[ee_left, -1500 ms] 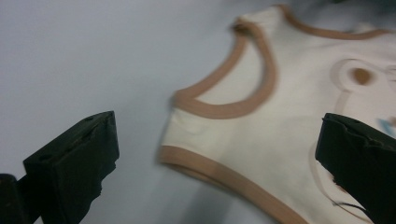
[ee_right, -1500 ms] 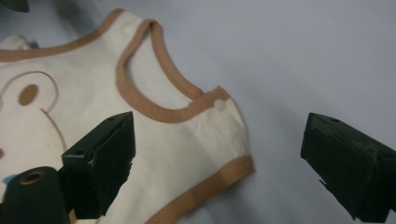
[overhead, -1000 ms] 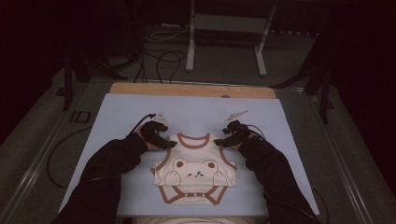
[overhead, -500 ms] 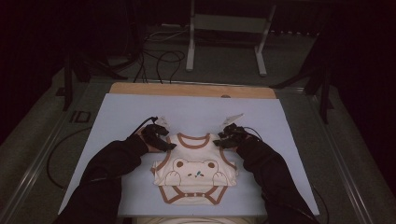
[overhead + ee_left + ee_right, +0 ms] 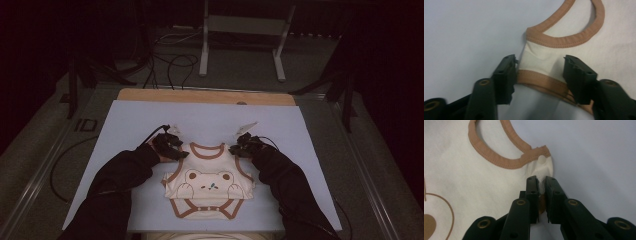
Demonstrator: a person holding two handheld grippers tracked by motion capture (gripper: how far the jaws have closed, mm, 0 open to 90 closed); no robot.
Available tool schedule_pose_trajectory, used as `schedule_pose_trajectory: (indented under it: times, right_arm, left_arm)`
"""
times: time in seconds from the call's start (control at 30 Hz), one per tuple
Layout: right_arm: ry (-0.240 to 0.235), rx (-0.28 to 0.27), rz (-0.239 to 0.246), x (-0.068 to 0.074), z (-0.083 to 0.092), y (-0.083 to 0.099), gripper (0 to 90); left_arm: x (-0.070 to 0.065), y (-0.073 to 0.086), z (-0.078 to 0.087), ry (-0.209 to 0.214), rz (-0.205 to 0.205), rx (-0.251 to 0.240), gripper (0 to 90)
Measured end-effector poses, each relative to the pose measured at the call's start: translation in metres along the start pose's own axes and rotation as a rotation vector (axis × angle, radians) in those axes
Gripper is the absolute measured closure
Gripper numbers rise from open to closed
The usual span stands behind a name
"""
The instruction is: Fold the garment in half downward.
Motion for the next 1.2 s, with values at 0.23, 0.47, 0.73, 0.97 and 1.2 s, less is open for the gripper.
schedule_pose_trajectory:
  times: [0.23, 0.47, 0.73, 0.97, 1.2]
  right_arm:
    - [-0.008, -0.011, -0.019, -0.001, 0.000, 0.001, 82.0]
    - [-0.009, -0.010, -0.016, -0.001, 0.000, 0.001, 82.0]
    - [-0.007, 0.001, -0.023, -0.001, 0.001, -0.001, 82.4]
    - [-0.008, -0.023, -0.033, -0.004, 0.007, -0.007, 82.4]
    - [-0.007, -0.050, -0.036, -0.004, 0.015, -0.012, 82.4]
  left_arm:
    - [-0.003, -0.002, -0.001, 0.007, 0.019, 0.004, 62.2]
    - [-0.009, -0.006, -0.002, 0.027, 0.027, 0.028, 79.3]
    - [-0.013, -0.010, 0.000, 0.048, 0.024, 0.030, 86.6]
    - [-0.015, -0.017, 0.007, 0.059, 0.000, 0.017, 86.7]
    - [-0.012, -0.023, 0.015, 0.058, 0.015, -0.031, 86.7]
Point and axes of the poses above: each handheld gripper's, and its own axes: z roughly backward along the jaws, y roughly out of its underside, x roughly to its left, the point moved 3 cm from there along -z, roughly forward along the jaws, and after that the axes turned 9 degrees about -x, right-handed, at the moved point
